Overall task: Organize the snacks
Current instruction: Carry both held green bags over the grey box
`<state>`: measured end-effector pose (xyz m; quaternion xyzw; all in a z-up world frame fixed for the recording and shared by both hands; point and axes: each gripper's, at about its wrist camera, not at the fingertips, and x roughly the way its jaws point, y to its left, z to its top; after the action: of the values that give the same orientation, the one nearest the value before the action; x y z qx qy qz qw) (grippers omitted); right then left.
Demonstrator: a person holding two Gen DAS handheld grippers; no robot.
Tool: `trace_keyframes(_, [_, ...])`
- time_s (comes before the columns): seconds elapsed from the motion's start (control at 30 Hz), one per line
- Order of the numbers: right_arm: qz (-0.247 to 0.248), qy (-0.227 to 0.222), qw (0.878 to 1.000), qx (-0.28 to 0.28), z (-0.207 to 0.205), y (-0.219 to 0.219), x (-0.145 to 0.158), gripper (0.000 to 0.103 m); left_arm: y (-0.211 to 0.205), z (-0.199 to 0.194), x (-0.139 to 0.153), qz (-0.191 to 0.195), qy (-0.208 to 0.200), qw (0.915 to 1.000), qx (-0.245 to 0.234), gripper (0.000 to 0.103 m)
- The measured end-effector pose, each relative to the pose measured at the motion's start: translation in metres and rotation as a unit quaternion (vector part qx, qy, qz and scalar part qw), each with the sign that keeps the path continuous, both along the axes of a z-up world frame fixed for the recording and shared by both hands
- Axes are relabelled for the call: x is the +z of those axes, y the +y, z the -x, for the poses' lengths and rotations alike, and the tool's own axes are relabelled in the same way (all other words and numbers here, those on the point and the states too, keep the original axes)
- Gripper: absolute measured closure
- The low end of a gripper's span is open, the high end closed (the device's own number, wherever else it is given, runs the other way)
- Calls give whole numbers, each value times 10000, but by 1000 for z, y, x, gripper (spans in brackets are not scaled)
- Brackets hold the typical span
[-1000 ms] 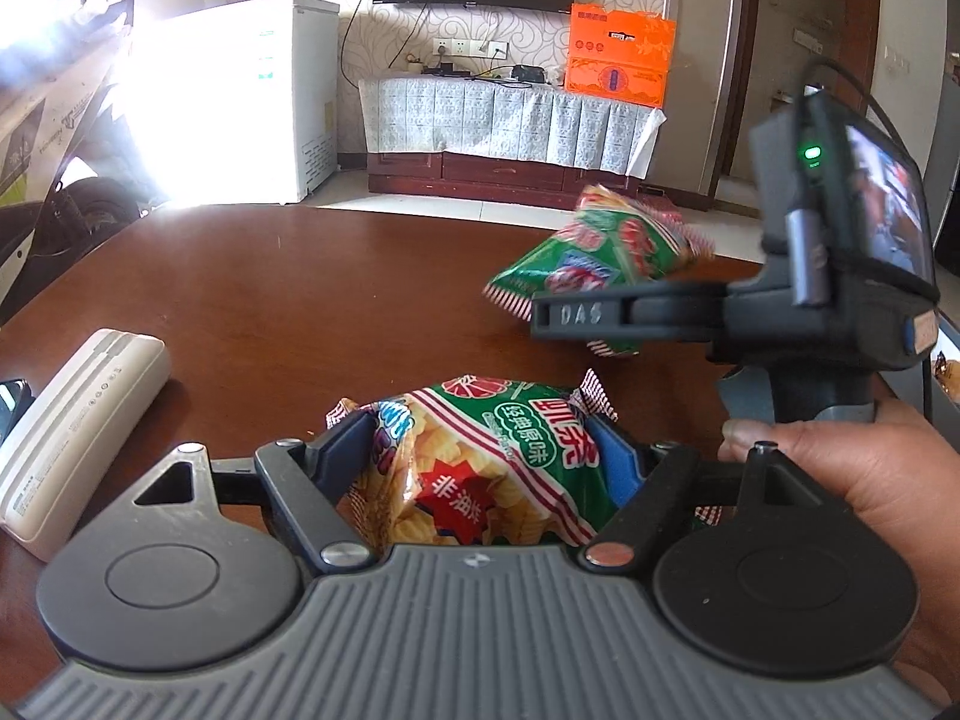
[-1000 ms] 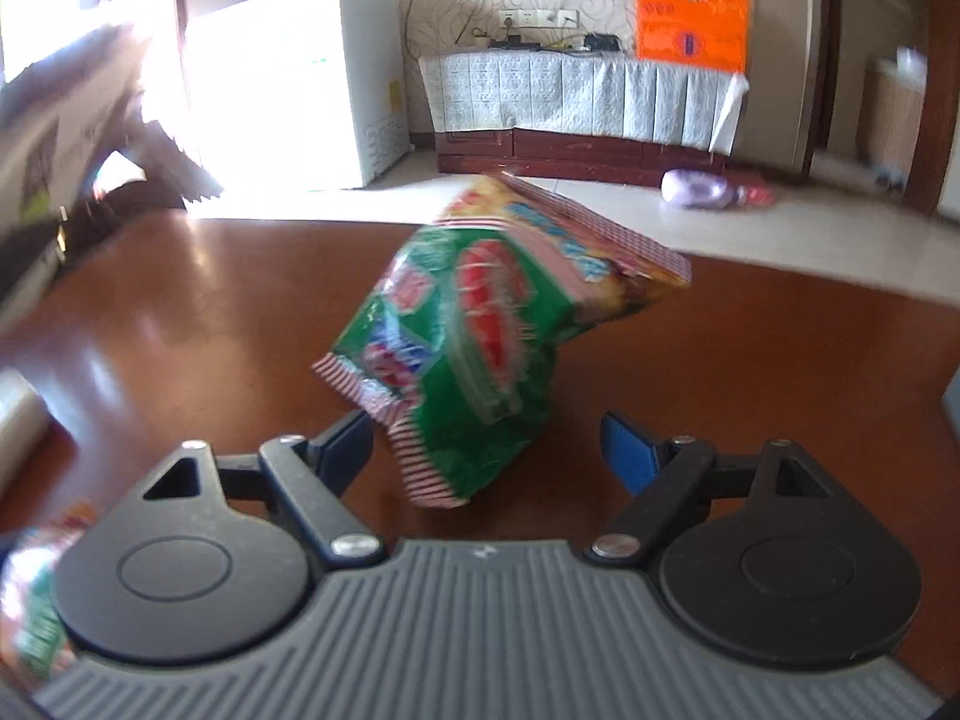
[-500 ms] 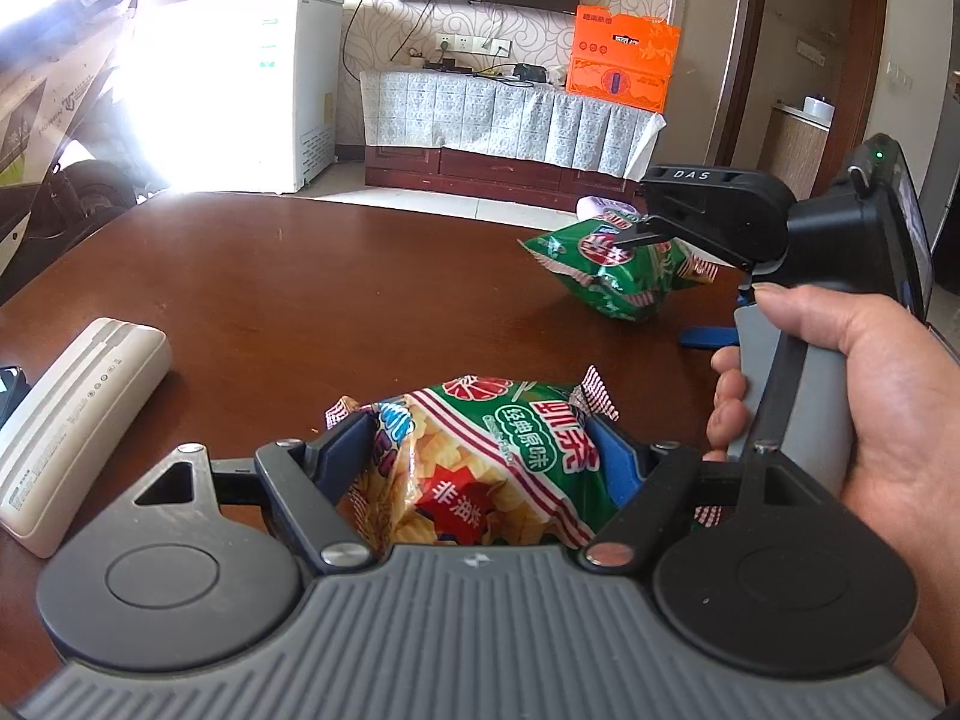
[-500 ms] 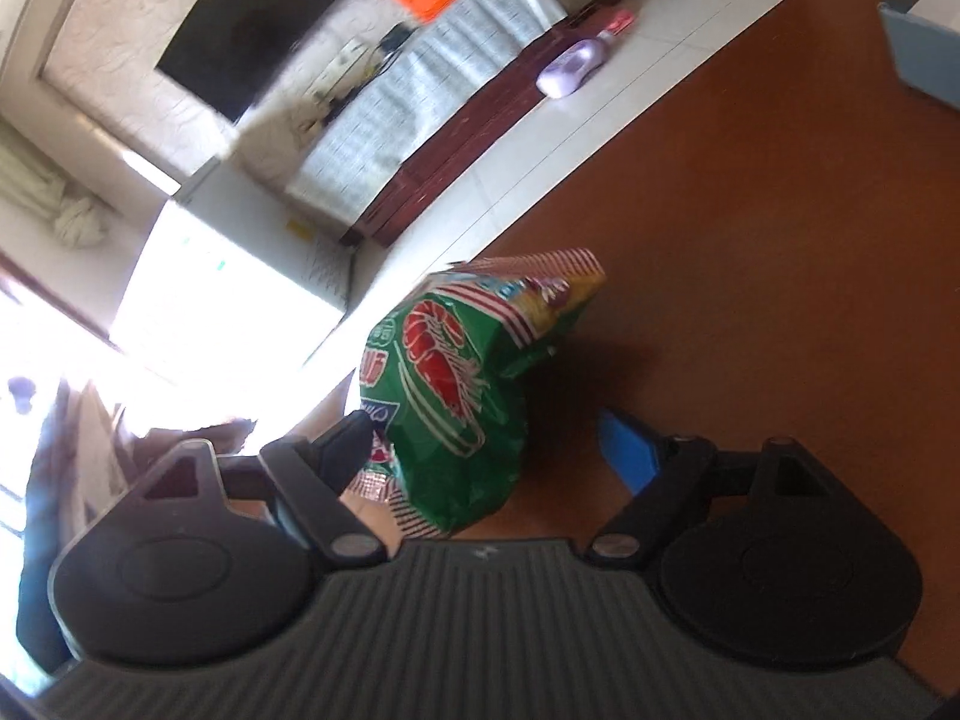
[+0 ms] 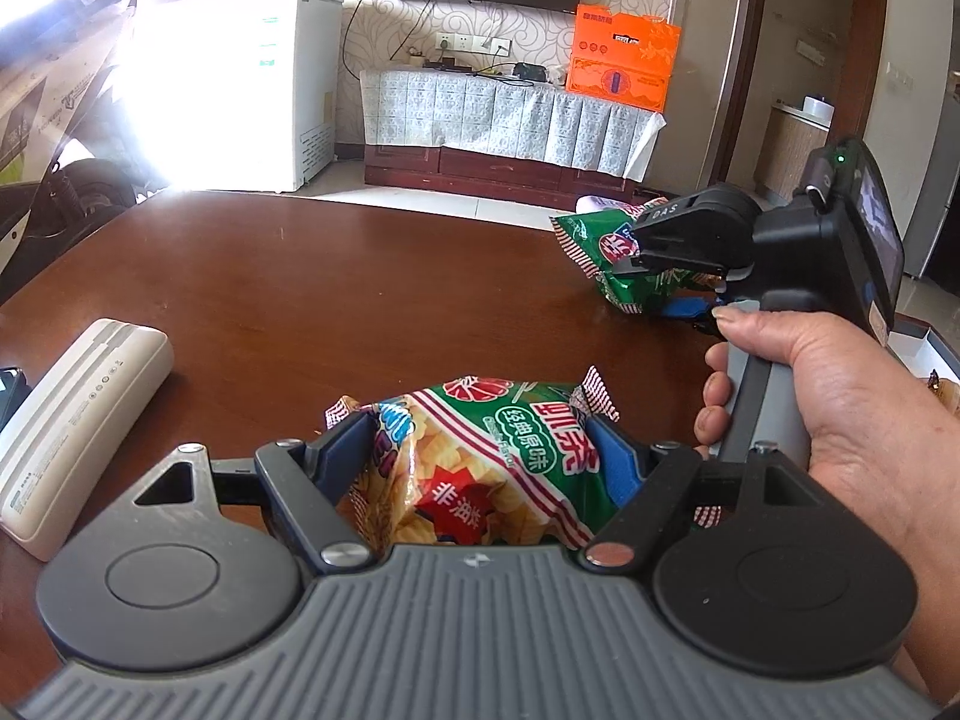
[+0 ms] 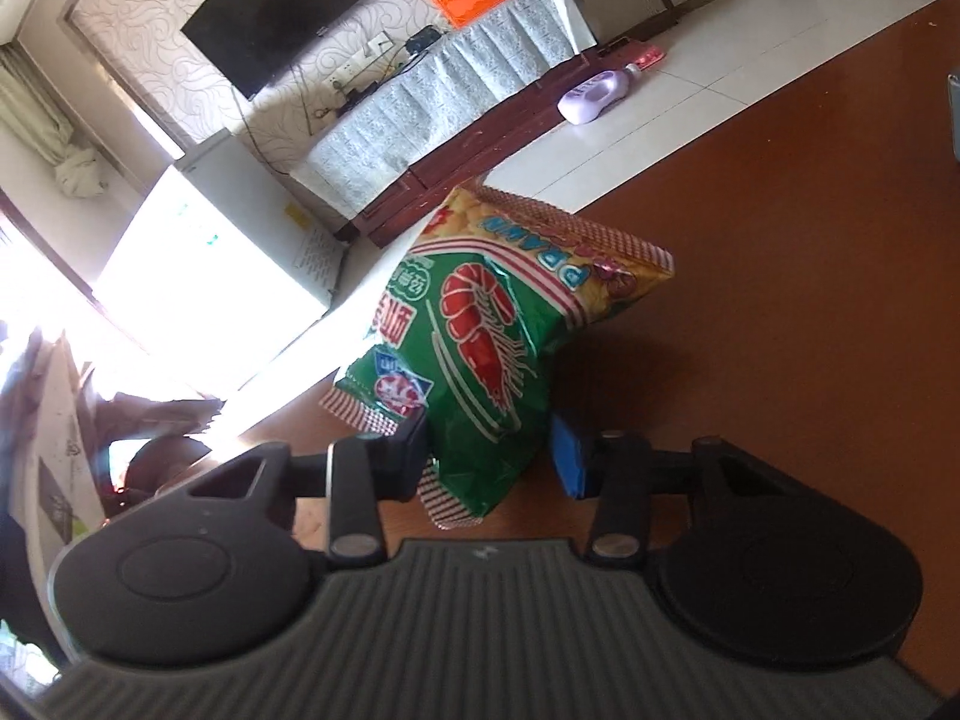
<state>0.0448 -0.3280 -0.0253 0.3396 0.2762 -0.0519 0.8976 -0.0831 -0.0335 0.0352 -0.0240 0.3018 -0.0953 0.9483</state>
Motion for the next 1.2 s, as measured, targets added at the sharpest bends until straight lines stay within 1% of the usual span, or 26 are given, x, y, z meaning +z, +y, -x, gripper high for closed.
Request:
trace_keyframes(0.07, [-9,-32,9999,101,3,-3,1,63,-1,0,0,-39,-9,10000,6,22])
trace_keyframes(0.17, [112,-47,9994,312,15,-7,4,64,-5,1,1,-99,-43,9999,-28,22])
trace_keyframes(0.3, [642,-58,9951,754,57,-16,14,64,-13,4,-1,-306,-180,9993,-121,23])
trace_keyframes(0.43, [1561,-113,9817,1086,120,-24,30,64,-22,9,-3,-429,-321,9983,-238,25])
trace_keyframes(0.53, [2144,-209,9692,1191,166,-32,42,64,-34,16,-4,-576,-451,9968,-330,25])
trace_keyframes(0.63, [2572,-350,9579,1225,203,-38,52,64,-47,22,-6,-614,-534,9962,-317,27])
trace_keyframes(0.73, [2880,-500,9474,1305,231,-41,59,64,-63,29,-8,-643,-630,9953,-367,29])
trace_keyframes(0.8, [3098,-590,9399,1307,242,-43,62,64,-79,35,-8,-714,-700,9940,-443,30])
trace_keyframes(0.9, [3212,-744,9361,1225,253,-53,66,64,-99,44,-6,-736,-750,9932,-497,31])
trace_keyframes(1.0, [3434,-781,9285,1181,256,-59,63,64,-117,52,-3,-797,-826,9922,-477,31])
trace_keyframes(1.1, [3416,-771,9289,1207,256,-66,60,64,-134,60,3,-859,-943,9903,-559,31])
trace_keyframes(1.2, [3530,-801,9245,1193,256,-70,61,64,-150,66,10,-833,-988,9898,-597,31])
